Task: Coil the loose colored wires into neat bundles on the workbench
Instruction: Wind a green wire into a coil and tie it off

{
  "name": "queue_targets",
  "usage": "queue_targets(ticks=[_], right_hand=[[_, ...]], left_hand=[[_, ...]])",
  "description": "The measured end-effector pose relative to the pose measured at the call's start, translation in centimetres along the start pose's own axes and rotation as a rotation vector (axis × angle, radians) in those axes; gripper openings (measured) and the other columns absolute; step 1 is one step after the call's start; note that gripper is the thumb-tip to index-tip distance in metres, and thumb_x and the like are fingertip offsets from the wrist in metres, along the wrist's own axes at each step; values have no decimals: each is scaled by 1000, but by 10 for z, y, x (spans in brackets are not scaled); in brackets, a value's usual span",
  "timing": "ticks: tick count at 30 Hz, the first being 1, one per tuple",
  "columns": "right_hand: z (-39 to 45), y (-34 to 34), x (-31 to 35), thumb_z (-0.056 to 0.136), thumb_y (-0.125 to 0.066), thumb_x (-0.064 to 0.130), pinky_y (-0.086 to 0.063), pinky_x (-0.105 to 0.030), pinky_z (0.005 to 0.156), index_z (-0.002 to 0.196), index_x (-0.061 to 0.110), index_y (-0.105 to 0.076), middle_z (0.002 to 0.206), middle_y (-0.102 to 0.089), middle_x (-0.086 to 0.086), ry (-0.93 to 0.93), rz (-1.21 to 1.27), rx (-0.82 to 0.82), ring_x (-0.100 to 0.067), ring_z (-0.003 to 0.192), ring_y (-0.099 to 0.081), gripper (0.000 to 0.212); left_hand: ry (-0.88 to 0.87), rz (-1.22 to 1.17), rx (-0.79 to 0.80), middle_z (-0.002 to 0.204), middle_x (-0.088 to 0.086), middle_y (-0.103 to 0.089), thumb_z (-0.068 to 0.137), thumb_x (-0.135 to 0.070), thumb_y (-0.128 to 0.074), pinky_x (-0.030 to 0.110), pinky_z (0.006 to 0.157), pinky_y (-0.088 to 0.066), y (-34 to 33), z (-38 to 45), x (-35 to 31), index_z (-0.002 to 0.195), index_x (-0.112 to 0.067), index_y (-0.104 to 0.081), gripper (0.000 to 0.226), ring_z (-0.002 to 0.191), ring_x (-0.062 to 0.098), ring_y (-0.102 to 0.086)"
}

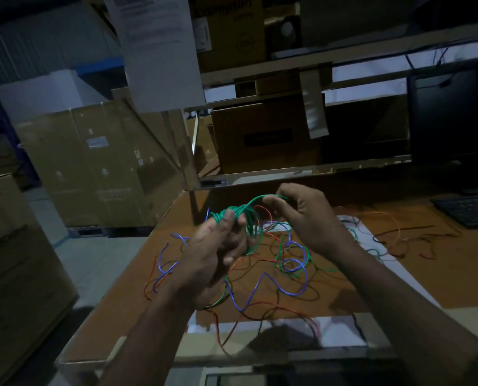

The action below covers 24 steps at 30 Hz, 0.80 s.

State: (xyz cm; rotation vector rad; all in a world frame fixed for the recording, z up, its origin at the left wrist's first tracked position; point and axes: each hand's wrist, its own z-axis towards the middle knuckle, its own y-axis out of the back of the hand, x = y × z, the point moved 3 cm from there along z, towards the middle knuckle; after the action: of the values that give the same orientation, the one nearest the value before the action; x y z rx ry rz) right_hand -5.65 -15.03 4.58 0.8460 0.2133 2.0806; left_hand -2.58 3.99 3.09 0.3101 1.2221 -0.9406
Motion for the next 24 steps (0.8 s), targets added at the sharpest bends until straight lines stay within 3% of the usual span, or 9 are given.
queue_targets(ticks=[2,6,8,10,12,16,19,22,24], right_hand=[[-6,-6,-7,99,-48,51,-43,-35,56,75,20,-58,65,-53,4,-71,128,56,-6,59,-50,40],[-30,-18,-17,104,-52,31,-49,-20,56,90,21,-56,73,-59,-7,-168,221,195,-20,66,-65,18],[-40,-27,-17,106,-49,30,-49,-25,52,100,21,-52,73,-56,-10,-187,273,212,-19,58,-60,11],[-45,-34,-16,107,-46,34,-41,-31,50,103,25,-48,69,-51,2,-193,221,167,-7,54,-48,10],[-47,-39,-14,106,-48,34,-41,-37,54,99,27,-48,71,-53,7,-171,83,144,-6,59,-48,10],[-51,-41,8,101,-57,41,-50,-38,70,96,27,-56,84,-61,12,50,-288,330,-11,79,-58,15],[-53,-41,28,100,-56,44,-49,-38,79,105,26,-64,99,-66,8,175,-312,508,-13,93,-59,20],[-51,-35,44,99,-58,41,-49,-34,74,106,26,-64,98,-62,10,255,-197,436,-6,90,-55,17],[-45,-31,44,100,-52,40,-46,-26,69,105,28,-64,93,-56,14,213,-111,309,-3,84,-52,18]], left_hand=[[-27,-201,23,54,-8,-36,106,-35,-45,26,82,-55,4,-1,-11,90,-15,-62,30,41,3,-35],[-178,-573,8,58,-6,-48,114,-28,-30,23,82,-55,24,6,-37,93,-16,-60,38,45,4,-45],[-225,-683,-126,65,-9,-55,113,-22,-34,23,78,-56,32,10,-41,91,-15,-61,35,50,2,-50],[-237,-702,-282,69,-9,-61,112,-19,-39,25,72,-59,37,14,-38,85,-15,-62,36,53,1,-56],[-236,-666,-376,70,-8,-64,111,-20,-42,27,72,-61,37,15,-34,85,-15,-62,34,55,1,-60],[-292,-453,-456,74,-3,-70,109,-25,-46,32,81,-62,43,18,-27,92,-14,-60,25,60,6,-65],[-345,-56,-485,93,9,-80,111,-28,-41,37,94,-58,46,20,-18,96,-14,-60,28,93,22,-77],[-255,310,-391,110,13,-78,112,-26,-37,38,108,-46,38,18,-6,96,-18,-68,36,115,19,-71],[-195,544,-279,107,3,-78,110,-30,-39,31,100,-47,32,14,5,95,-19,-74,40,111,9,-69]])
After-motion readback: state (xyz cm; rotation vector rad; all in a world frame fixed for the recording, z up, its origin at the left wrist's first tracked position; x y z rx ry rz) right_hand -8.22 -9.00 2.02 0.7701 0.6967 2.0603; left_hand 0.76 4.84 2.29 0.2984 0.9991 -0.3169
